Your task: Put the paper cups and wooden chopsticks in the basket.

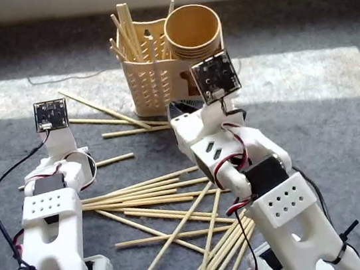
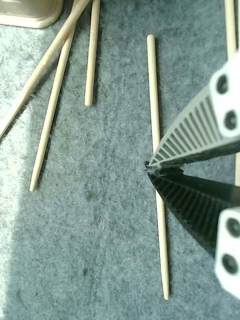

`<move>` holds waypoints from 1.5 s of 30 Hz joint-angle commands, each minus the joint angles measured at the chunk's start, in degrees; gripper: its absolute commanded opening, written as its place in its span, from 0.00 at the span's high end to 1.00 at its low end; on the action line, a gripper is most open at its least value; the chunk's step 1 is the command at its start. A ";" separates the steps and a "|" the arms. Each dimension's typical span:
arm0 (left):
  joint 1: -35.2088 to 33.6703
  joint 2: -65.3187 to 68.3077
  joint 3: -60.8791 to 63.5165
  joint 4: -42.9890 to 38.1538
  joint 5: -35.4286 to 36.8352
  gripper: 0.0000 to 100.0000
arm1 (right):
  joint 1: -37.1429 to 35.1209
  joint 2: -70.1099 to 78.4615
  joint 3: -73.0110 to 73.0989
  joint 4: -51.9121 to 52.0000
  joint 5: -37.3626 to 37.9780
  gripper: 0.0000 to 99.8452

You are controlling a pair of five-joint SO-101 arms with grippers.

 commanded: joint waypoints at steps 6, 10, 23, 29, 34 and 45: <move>-0.48 -0.92 -0.22 -0.88 -0.35 0.98 | -0.22 -5.49 12.53 0.13 0.88 1.00; -0.48 -0.92 -0.13 -0.88 -0.35 0.98 | -0.22 -7.78 17.98 0.13 0.70 1.00; -0.40 -0.92 -0.31 -1.23 -0.35 0.98 | 0.75 -16.57 31.25 0.13 0.88 1.00; -0.57 -1.10 -2.59 -2.11 -5.36 0.98 | 0.84 -20.00 33.98 0.04 0.88 1.00; -0.48 -0.84 -10.42 6.86 -12.57 0.98 | 5.76 -20.97 35.91 -5.05 0.88 1.00; 7.25 0.48 -27.65 34.29 -45.10 0.98 | 18.33 -20.70 41.36 -21.14 0.88 0.99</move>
